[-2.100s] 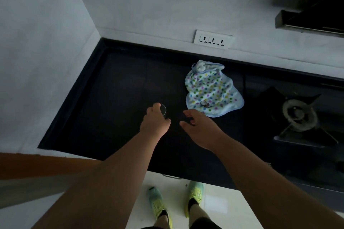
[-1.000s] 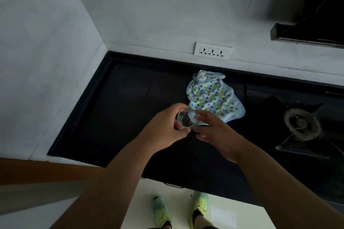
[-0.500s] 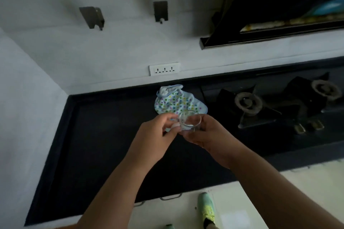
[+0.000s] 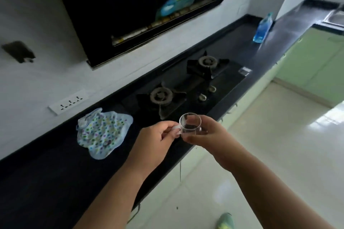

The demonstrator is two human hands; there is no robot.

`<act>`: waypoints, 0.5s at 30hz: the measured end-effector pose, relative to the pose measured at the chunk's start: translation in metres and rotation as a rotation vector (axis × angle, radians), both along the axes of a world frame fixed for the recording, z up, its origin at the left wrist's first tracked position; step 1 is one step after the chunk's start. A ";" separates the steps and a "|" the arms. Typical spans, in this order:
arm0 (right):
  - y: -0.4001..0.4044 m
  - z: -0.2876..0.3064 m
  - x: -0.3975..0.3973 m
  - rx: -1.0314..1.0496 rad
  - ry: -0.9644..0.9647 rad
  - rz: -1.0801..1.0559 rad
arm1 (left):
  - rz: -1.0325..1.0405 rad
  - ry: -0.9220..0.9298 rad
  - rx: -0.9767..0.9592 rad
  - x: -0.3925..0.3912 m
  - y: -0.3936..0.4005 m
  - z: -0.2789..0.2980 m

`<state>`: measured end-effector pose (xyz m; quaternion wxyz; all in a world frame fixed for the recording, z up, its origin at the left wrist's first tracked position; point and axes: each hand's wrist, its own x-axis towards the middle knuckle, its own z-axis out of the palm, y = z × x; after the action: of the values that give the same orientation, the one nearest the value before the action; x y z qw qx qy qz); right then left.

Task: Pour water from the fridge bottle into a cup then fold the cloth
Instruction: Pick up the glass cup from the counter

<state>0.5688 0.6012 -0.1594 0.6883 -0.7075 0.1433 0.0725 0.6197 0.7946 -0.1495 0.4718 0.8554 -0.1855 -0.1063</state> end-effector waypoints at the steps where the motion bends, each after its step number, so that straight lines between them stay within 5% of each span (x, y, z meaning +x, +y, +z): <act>1: -0.017 0.002 -0.007 0.007 -0.002 -0.032 | -0.025 0.007 0.000 -0.001 -0.020 0.003; 15: -0.294 0.009 -0.066 -0.015 -0.034 -0.400 | -0.345 -0.014 -0.021 -0.005 -0.328 0.007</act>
<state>0.5028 0.3068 -0.1503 0.6860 -0.6711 0.2699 -0.0786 0.6142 0.4666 -0.1426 0.4540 0.8067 -0.3340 -0.1775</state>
